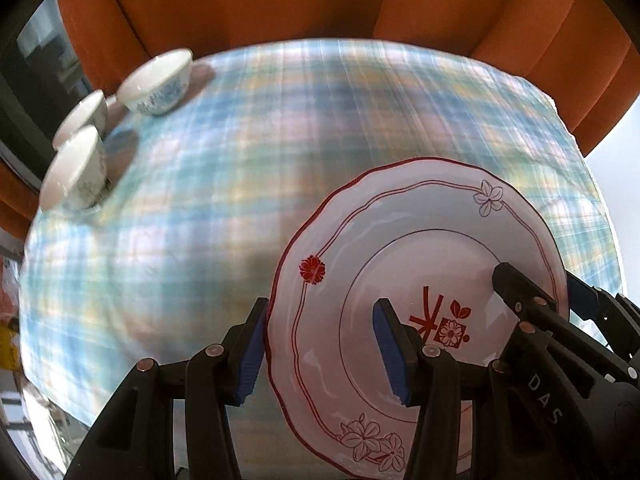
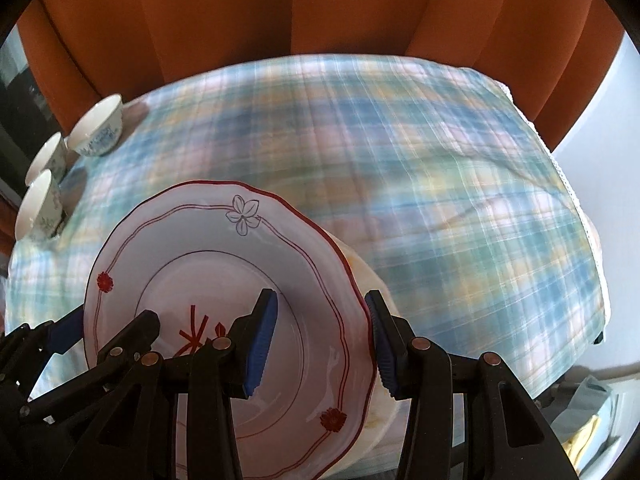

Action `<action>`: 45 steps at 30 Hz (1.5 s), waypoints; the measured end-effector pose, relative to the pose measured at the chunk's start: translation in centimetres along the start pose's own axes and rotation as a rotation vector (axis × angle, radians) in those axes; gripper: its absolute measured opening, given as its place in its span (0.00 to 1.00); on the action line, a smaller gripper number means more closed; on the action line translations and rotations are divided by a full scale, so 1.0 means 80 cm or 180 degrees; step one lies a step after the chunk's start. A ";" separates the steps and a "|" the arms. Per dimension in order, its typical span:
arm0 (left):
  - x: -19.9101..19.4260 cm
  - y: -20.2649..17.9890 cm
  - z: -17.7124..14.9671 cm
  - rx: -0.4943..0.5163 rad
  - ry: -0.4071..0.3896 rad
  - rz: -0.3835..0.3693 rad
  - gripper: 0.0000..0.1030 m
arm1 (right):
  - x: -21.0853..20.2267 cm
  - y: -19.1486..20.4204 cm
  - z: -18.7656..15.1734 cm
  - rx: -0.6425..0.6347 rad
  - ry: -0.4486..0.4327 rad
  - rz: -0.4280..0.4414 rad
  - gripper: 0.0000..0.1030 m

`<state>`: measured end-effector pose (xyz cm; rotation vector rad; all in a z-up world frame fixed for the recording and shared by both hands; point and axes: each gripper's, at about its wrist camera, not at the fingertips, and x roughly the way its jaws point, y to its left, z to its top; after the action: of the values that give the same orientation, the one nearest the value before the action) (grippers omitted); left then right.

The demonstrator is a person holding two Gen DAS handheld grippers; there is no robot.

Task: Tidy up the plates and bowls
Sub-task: 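Lower the red-patterned plate onto the yellow-flower plate stack with both tools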

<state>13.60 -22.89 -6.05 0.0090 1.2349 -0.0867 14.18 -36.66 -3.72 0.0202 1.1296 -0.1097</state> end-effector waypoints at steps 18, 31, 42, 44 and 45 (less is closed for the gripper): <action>0.032 -0.043 -0.024 -0.0197 0.0072 0.0159 0.59 | 0.047 -0.041 -0.001 -0.0279 0.0223 0.0160 0.49; 0.032 -0.046 -0.024 -0.0234 0.0003 0.0246 0.59 | 0.037 -0.063 -0.008 -0.0251 0.0103 0.0364 0.31; 0.026 -0.037 -0.028 -0.0320 -0.0006 0.0506 0.58 | 0.042 -0.047 -0.011 -0.0315 0.0147 0.0439 0.30; 0.027 -0.035 -0.028 -0.0343 -0.0014 0.0553 0.58 | 0.043 -0.040 -0.011 -0.0372 0.0109 0.0403 0.30; 0.027 -0.035 -0.028 -0.0344 -0.0022 0.0573 0.58 | 0.043 -0.039 -0.010 -0.0389 0.0106 0.0405 0.30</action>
<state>11.99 -25.68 -8.72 0.0257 1.2253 0.1365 14.61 -39.97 -7.05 -0.0150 1.1636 0.0734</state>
